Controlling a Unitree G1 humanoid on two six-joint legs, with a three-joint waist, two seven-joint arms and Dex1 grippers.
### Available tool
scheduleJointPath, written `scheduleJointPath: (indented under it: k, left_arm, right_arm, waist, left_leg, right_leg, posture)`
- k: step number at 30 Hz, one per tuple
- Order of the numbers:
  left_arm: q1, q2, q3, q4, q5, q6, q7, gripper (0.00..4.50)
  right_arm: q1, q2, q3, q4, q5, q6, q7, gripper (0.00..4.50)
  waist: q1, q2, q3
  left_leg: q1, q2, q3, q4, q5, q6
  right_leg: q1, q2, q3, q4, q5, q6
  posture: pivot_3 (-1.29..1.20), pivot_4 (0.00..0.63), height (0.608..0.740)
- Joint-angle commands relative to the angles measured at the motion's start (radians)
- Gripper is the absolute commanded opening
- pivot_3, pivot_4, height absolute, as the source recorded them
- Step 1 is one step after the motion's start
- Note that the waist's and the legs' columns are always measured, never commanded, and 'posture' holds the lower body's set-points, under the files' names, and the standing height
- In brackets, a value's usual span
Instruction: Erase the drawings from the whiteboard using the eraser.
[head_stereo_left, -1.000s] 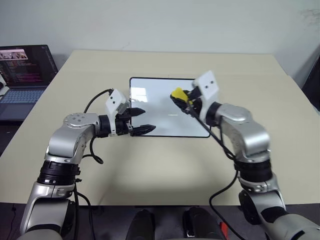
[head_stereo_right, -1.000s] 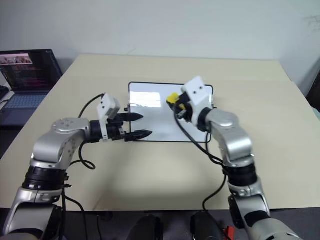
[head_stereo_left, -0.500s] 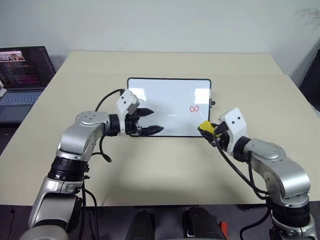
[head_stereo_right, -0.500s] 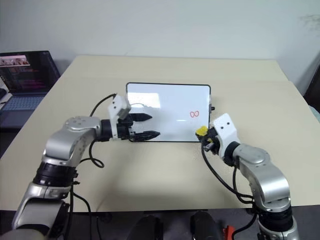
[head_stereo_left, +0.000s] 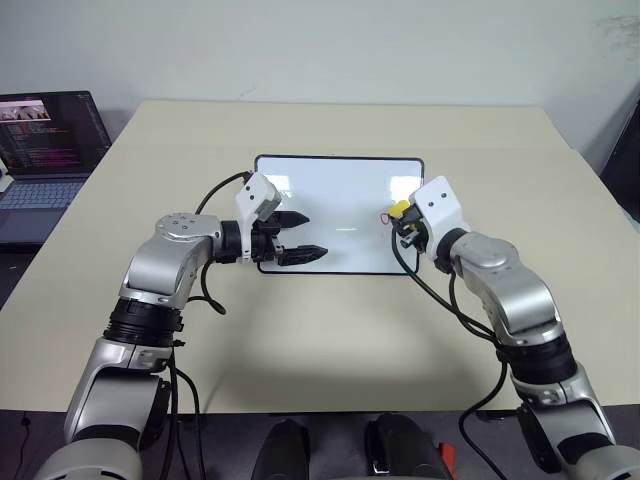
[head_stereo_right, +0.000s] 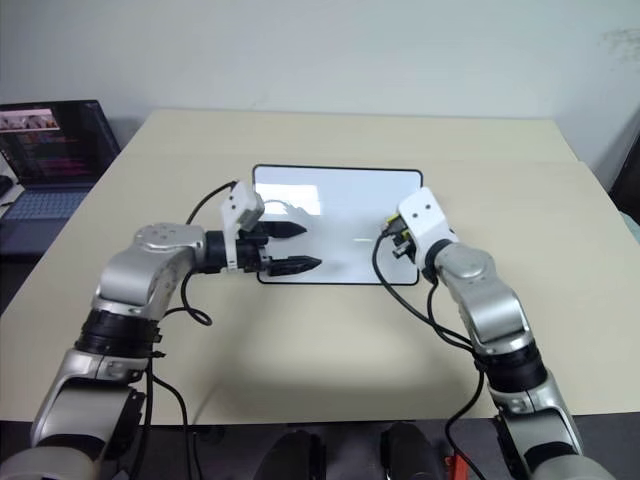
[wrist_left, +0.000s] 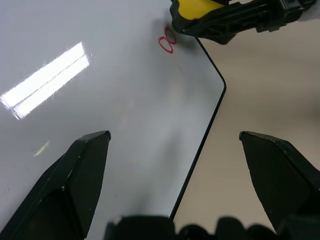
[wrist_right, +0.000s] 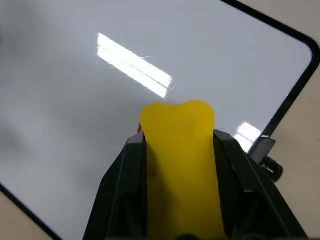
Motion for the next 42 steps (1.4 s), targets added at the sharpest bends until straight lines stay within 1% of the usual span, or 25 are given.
scheduleJointPath:
  k: [1, 8, 14, 19, 22, 26, 29, 31, 37, 40, 42]
  left_arm:
    - [-0.019, -0.005, 0.005, -0.004, 0.003, -0.022, -0.013, 4.50]
    - [-0.024, -0.005, 0.008, 0.004, 0.010, -0.028, -0.022, 4.50]
    - [-0.015, -0.004, 0.011, 0.001, 0.013, -0.027, -0.024, 4.50]
    - [-0.015, -0.006, 0.015, 0.001, 0.014, -0.022, -0.023, 4.50]
    - [-0.012, -0.004, 0.019, 0.001, 0.014, -0.023, -0.022, 4.50]
    - [-0.012, -0.004, 0.022, 0.003, 0.013, -0.020, -0.018, 4.50]
    - [-0.009, -0.001, 0.023, 0.007, 0.014, -0.022, -0.021, 4.50]
    - [-0.009, 0.002, 0.025, 0.015, 0.016, -0.025, -0.021, 4.50]
    - [-0.006, 0.011, 0.027, 0.035, 0.023, -0.031, -0.021, 4.50]
    - [-0.003, 0.015, 0.028, 0.042, 0.026, -0.035, -0.023, 4.50]
    - [-0.003, 0.015, 0.027, 0.043, 0.026, -0.037, -0.022, 4.50]
  right_arm:
    - [-0.025, 0.002, 0.021, 0.038, 0.002, -0.011, 0.039, 1.35]
    - [0.035, -0.037, 0.097, 0.034, 0.001, 0.024, 0.129, 1.35]
    - [-0.069, -0.012, 0.027, 0.121, -0.046, -0.048, 0.032, 1.35]
    - [-0.123, -0.018, 0.019, 0.200, -0.072, -0.101, 0.017, 1.35]
    - [-0.116, -0.016, 0.041, 0.201, -0.075, -0.104, 0.046, 1.35]
    - [-0.071, -0.049, 0.142, 0.172, -0.084, -0.083, 0.153, 1.35]
    - [-0.053, -0.068, 0.174, 0.179, -0.099, -0.087, 0.184, 1.35]
    - [-0.064, -0.068, 0.169, 0.199, -0.121, -0.111, 0.166, 1.35]
    - [-0.142, -0.031, 0.102, 0.268, -0.166, -0.203, 0.048, 1.35]
    - [-0.150, -0.029, 0.094, 0.292, -0.175, -0.214, 0.038, 1.35]
    - [-0.129, -0.042, 0.095, 0.294, -0.172, -0.195, 0.061, 1.35]
  waist:
    - [0.000, 0.000, 0.000]
    - [0.000, 0.000, 0.000]
    - [-0.002, 0.000, 0.000]
    - [-0.001, 0.000, 0.000]
    - [-0.001, 0.000, 0.000]
    - [-0.003, 0.000, 0.000]
    - [-0.003, 0.000, 0.000]
    - [-0.003, 0.000, 0.000]
    - [-0.002, 0.000, 0.000]
    - [-0.001, 0.000, 0.000]
    - [-0.001, 0.000, 0.000]
  left_leg:
    - [0.000, 0.000, 0.000, 0.000, 0.000, 0.000]
    - [0.000, 0.001, 0.000, 0.001, 0.000, 0.000]
    - [0.002, 0.000, 0.000, 0.003, 0.000, 0.000]
    - [0.002, 0.000, 0.000, 0.003, 0.000, 0.000]
    - [0.002, 0.000, 0.000, 0.003, 0.000, 0.000]
    - [0.002, 0.001, 0.000, 0.003, 0.000, 0.000]
    - [0.002, 0.000, 0.000, 0.003, 0.000, 0.000]
    - [0.003, 0.000, 0.000, 0.003, 0.000, 0.000]
    - [0.003, 0.000, 0.000, 0.004, 0.002, 0.001]
    - [0.003, 0.001, 0.000, 0.004, 0.002, 0.001]
    - [0.003, 0.001, 0.000, 0.003, 0.002, 0.001]
  right_leg:
    - [0.000, 0.000, 0.000, 0.000, 0.000, 0.000]
    - [0.001, -0.001, 0.000, 0.001, 0.000, 0.000]
    - [0.001, -0.001, 0.001, 0.005, 0.000, 0.000]
    - [0.001, -0.001, 0.000, 0.005, 0.001, 0.000]
    - [0.001, -0.001, 0.001, 0.004, 0.001, 0.000]
    - [0.001, -0.001, 0.001, 0.004, 0.001, 0.000]
    - [0.001, -0.001, 0.001, 0.005, 0.001, 0.000]
    - [0.001, 0.000, 0.001, 0.005, 0.001, 0.000]
    - [0.001, 0.001, 0.001, 0.005, 0.002, 0.003]
    - [0.001, 0.001, 0.001, 0.005, 0.002, 0.003]
    - [0.001, 0.001, 0.001, 0.005, 0.003, 0.001]
  posture:
    - [0.00, 0.150, 0.740]
    - [0.00, 0.150, 0.740]
    - [0.00, 0.150, 0.740]
    - [0.00, 0.150, 0.740]
    - [0.00, 0.150, 0.740]
    - [0.00, 0.150, 0.740]
    - [0.00, 0.150, 0.740]
    - [0.00, 0.150, 0.740]
    - [0.00, 0.150, 0.740]
    - [0.00, 0.150, 0.740]
    - [0.00, 0.150, 0.740]
